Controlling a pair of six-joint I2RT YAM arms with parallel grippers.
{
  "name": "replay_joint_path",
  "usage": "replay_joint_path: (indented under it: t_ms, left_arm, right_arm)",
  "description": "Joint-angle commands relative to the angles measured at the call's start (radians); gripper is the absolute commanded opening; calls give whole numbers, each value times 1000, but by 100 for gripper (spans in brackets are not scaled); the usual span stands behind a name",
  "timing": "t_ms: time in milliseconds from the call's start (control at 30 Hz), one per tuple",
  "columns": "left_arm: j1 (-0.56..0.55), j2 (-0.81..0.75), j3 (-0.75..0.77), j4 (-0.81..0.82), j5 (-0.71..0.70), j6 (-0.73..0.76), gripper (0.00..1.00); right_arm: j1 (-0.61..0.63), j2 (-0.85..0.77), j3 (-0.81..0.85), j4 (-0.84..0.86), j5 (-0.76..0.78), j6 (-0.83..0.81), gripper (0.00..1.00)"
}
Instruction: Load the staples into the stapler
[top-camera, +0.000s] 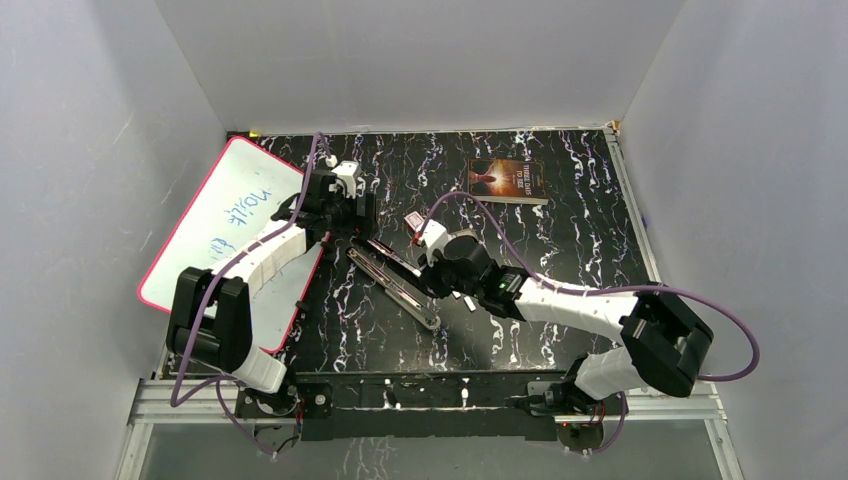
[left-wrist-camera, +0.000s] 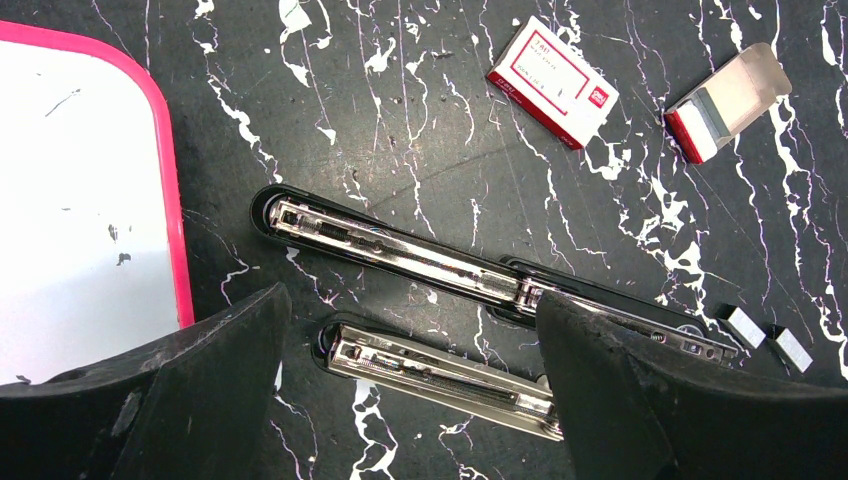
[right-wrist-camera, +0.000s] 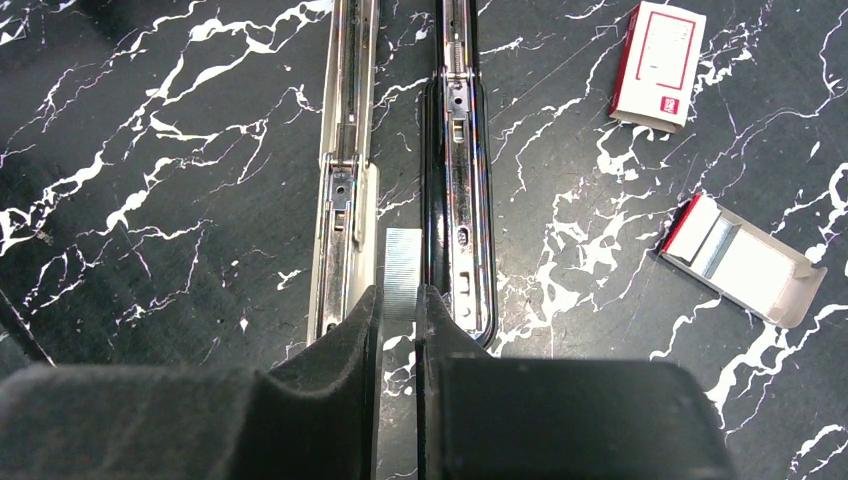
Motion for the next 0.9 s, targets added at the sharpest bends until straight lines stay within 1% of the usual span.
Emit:
replay_joint_path:
  t_ms: [0, 100, 200, 300, 633, 867]
  left_arm:
    - [4, -3, 32, -17, -1, 3, 92]
    - [3, -5, 31, -17, -3, 5, 92]
    - [4, -7, 31, -18, -5, 5, 92]
    - [3, -8, 31, -17, -3, 4, 92]
    - [4, -10, 30, -17, -7, 5, 92]
    - [4, -11, 30, -17, -5, 8, 92]
  right_arm:
    - [-4, -18, 55, 5, 14, 45, 0]
    - [-3, -24, 42, 6, 95, 124, 0]
    - [-4, -25, 40, 12, 98, 169, 0]
    - [0, 0, 64, -8, 58, 171, 0]
    - [65, 89, 110, -43, 25, 114, 0]
    - [102, 124, 110, -41, 77, 139, 0]
